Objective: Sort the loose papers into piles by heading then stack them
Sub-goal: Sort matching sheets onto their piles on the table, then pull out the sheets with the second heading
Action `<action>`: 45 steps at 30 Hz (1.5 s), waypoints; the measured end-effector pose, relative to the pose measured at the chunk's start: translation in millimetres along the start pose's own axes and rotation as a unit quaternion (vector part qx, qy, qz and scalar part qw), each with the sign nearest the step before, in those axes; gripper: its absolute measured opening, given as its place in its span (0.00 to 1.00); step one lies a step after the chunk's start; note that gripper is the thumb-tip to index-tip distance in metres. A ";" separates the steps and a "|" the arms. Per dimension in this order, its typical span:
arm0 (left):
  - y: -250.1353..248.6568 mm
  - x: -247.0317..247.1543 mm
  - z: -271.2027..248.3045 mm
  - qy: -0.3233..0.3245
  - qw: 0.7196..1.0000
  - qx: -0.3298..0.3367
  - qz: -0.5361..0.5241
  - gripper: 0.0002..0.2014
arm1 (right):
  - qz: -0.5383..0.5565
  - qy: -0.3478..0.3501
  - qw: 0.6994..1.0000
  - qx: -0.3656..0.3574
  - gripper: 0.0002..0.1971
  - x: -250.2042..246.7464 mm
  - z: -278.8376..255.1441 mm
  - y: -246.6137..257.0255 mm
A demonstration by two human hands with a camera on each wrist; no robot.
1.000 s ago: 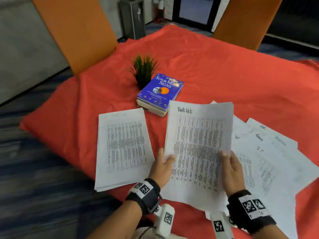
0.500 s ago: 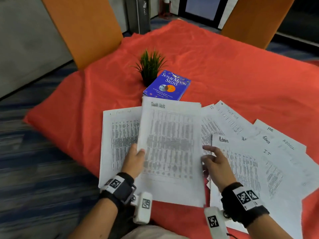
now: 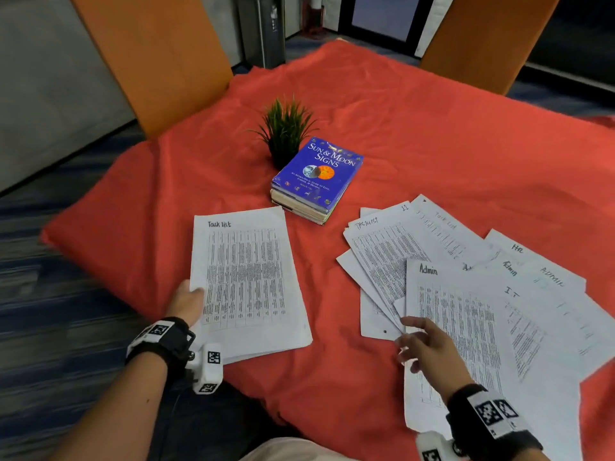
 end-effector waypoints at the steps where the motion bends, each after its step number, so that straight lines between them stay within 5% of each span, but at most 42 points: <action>1: -1.7 0.5 0.1 -0.009 1.000 -0.004 0.006 0.13 | -0.008 -0.007 1.000 -0.001 0.13 -5.0 -1.9 -4.0; 7: -32.2 3.1 -40.6 -0.152 0.977 0.063 0.134 0.24 | -0.076 -0.126 0.989 0.018 0.11 -56.2 -12.3 -34.1; 9: -51.6 19.9 -59.0 -0.144 0.972 0.126 0.138 0.23 | -0.125 -0.200 0.971 0.047 0.15 -82.6 -14.2 -51.2; 12: -78.6 72.3 -89.9 0.040 0.982 0.176 0.064 0.09 | -0.180 -0.286 0.933 0.125 0.26 -119.1 -16.8 -79.3; 14: -91.5 118.3 -117.6 0.182 0.961 0.193 0.082 0.03 | -0.224 -0.292 0.907 0.204 0.36 -137.9 -18.6 -100.5; 16: -96.9 166.0 -143.0 0.298 0.930 0.192 0.097 0.07 | -0.244 -0.257 0.901 0.249 0.42 -145.6 -21.0 -114.2; 20: -88.6 239.2 -179.3 0.400 0.888 0.152 0.170 0.01 | -0.203 -0.184 0.932 0.236 0.28 -141.0 -21.4 -113.0; 25: -87.6 269.8 -186.1 0.381 0.887 0.173 0.197 0.13 | -0.149 -0.173 0.947 0.226 0.09 -132.0 -13.3 -113.4; 29: -93.0 269.7 -185.1 0.358 0.887 0.207 0.204 0.05 | -0.107 -0.164 0.956 0.220 0.11 -125.2 -13.2 -115.4; 32: -90.8 260.4 -174.8 0.353 0.895 0.188 0.200 0.07 | -0.080 -0.173 0.957 0.220 0.13 -132.0 -14.9 -118.6; 36: -82.3 235.5 -151.8 0.314 0.917 0.166 0.183 0.09 | -0.113 -0.271 0.927 0.232 0.26 -159.9 -16.3 -125.1; 41: -75.6 216.8 -147.4 0.301 0.927 0.158 0.159 0.09 | -0.087 -0.276 0.923 0.255 0.37 -170.4 -3.1 -128.8; 43: -74.5 219.2 -150.6 0.310 0.922 0.162 0.163 0.11 | -0.082 -0.258 0.925 0.265 0.35 -165.9 4.4 -125.7; 45: -73.0 222.5 -153.8 0.321 0.918 0.168 0.162 0.12 | -0.067 -0.253 0.929 0.263 0.22 -162.8 8.1 -118.0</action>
Point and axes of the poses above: each hand's wrist, its own z-axis towards the middle knuckle, its own x-axis out of the palm, y = z × x, the point moved 2 cm from there along z, towards the middle knuckle, and after that the axes turned 3 degrees about -x, right-handed, at the moved point
